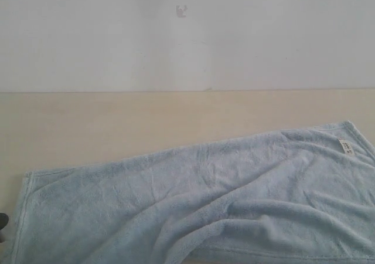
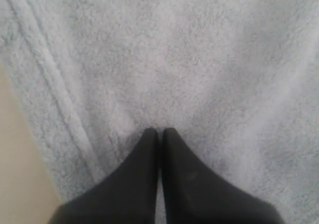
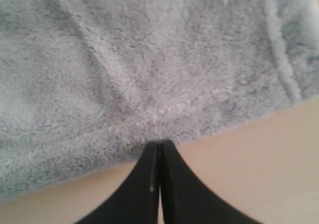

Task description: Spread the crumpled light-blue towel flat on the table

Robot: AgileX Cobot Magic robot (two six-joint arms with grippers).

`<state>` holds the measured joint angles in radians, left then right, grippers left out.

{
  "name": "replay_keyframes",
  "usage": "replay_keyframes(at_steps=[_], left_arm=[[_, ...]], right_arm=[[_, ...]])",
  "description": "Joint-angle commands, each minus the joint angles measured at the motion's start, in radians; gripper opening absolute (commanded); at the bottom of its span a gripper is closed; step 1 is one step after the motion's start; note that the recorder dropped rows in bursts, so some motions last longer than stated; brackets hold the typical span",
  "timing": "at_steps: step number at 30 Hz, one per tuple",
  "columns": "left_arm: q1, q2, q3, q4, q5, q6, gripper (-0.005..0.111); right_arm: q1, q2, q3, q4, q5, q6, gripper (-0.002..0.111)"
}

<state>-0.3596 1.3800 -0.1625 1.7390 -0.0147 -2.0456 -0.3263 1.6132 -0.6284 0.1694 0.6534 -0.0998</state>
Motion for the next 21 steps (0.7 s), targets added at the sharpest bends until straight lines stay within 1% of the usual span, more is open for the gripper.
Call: replay_keyframes(at_steps=[1,2,3,4,5,8,10,12,16,18,21], left_arm=[[0.0,-0.021,0.001,0.005,0.097,-0.032,0.004],[0.0,-0.052,-0.015,0.005,0.015,-0.022,0.004],[0.0,-0.087,-0.028,0.005,-0.093,0.011,0.004],[0.0,-0.115,-0.033,0.005,-0.19,0.029,0.004],[0.0,-0.132,-0.035,0.005,-0.229,0.037,0.004],[0.0,-0.137,-0.035,0.002,-0.221,0.051,0.004],[0.0,-0.137,-0.035,0.002,-0.221,0.051,0.004],[0.0,-0.137,-0.035,0.004,-0.221,0.066,0.004],[0.0,-0.137,-0.035,0.004,-0.219,0.077,0.004],[0.0,-0.137,-0.035,0.004,-0.218,0.081,0.004],[0.0,-0.137,-0.035,0.004,-0.218,0.086,0.004]], right_arm=[[-0.001,-0.059,-0.024,0.169,-0.033,-0.129,0.0],[-0.001,-0.079,-0.024,0.267,-0.053,-0.22,0.0],[-0.001,-0.087,-0.024,0.313,-0.069,-0.283,0.0],[-0.001,-0.085,-0.024,0.312,-0.089,-0.288,0.0],[-0.001,-0.074,-0.024,0.303,-0.111,-0.288,0.0],[-0.001,0.009,-0.024,0.271,-0.107,-0.272,0.0],[-0.001,0.025,-0.024,0.262,-0.105,-0.268,0.0],[-0.001,0.029,-0.024,0.207,-0.118,-0.241,0.0],[-0.001,0.064,-0.024,-0.096,-0.061,0.055,0.0],[-0.001,0.073,-0.024,-0.163,-0.041,0.121,0.0],[-0.001,0.077,-0.024,-0.216,-0.027,0.159,0.0]])
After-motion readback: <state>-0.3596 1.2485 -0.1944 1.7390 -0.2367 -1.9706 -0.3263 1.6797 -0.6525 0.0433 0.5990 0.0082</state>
